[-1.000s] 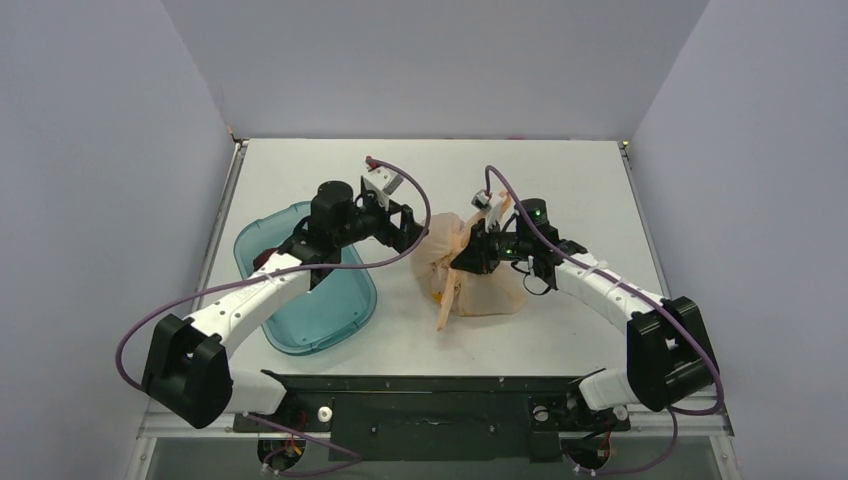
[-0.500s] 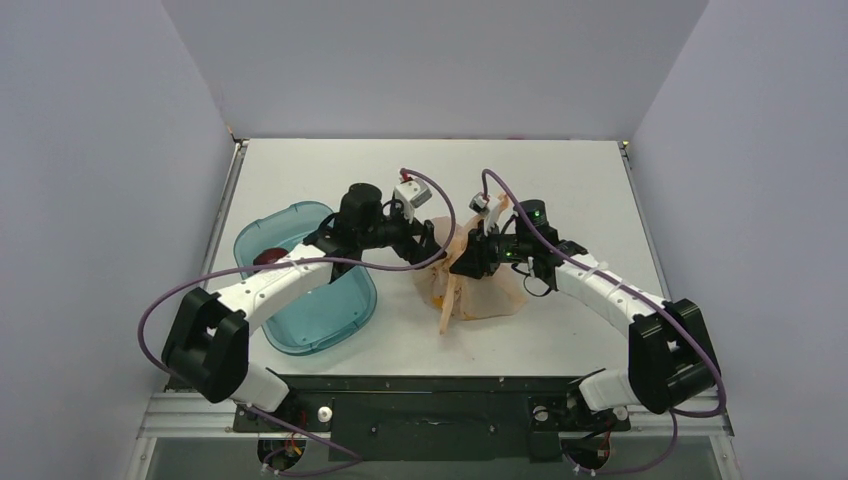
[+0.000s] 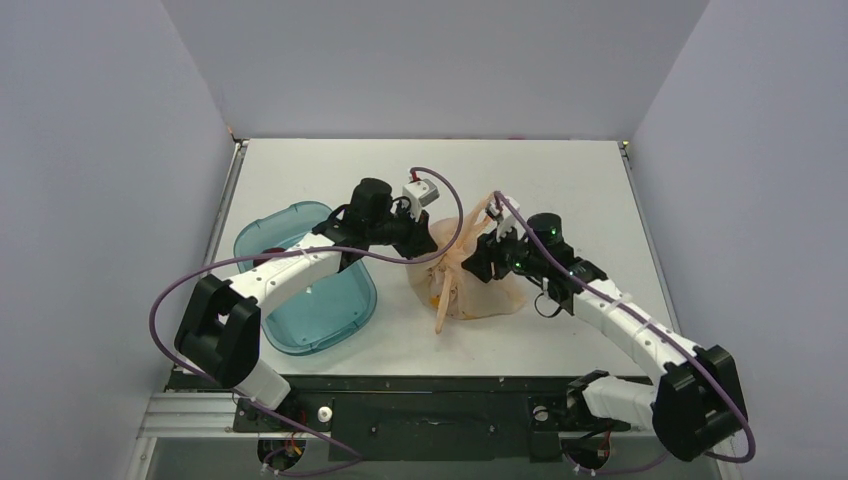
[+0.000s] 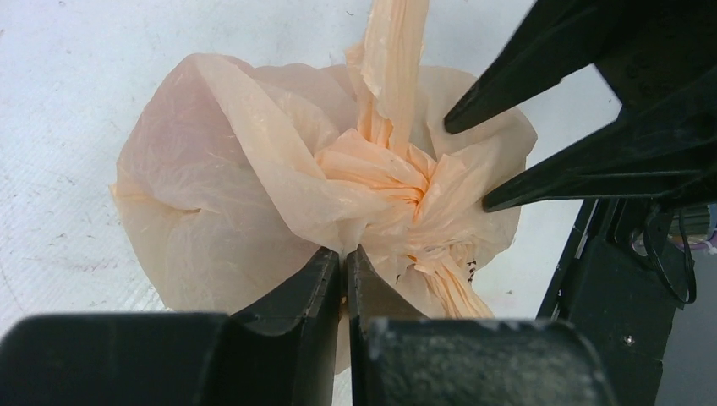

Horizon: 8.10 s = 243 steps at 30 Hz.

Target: Take the fake fruits out of the plastic bag

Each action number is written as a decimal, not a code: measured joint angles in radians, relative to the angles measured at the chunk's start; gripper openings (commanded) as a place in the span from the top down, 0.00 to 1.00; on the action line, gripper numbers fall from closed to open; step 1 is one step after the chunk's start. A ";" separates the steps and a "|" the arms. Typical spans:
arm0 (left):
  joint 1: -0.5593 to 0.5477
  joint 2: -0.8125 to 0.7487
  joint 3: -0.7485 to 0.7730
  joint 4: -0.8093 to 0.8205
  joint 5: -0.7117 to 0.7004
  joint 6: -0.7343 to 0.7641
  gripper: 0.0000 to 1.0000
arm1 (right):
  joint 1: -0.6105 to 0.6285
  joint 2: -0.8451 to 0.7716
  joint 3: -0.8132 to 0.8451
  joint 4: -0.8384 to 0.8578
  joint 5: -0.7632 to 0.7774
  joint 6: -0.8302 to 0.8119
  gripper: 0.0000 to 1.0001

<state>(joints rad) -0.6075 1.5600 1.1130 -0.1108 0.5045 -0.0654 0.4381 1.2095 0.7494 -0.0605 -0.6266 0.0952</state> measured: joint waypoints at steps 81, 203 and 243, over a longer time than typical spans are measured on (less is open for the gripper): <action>0.074 -0.010 -0.007 0.114 0.068 -0.108 1.00 | 0.484 -0.391 -0.491 0.642 1.275 0.079 0.28; -0.290 0.089 0.079 0.144 -0.492 0.898 1.00 | 0.340 -0.509 -0.529 0.614 0.877 -0.154 1.00; 0.048 -0.345 -0.375 0.583 -0.365 -0.531 0.58 | 0.338 -0.686 -0.488 0.292 1.175 0.409 0.35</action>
<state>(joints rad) -0.5594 1.2148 0.7376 0.4725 0.1390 -0.5964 0.7761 0.5240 0.2611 0.2317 0.5484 0.5041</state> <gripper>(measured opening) 0.397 0.472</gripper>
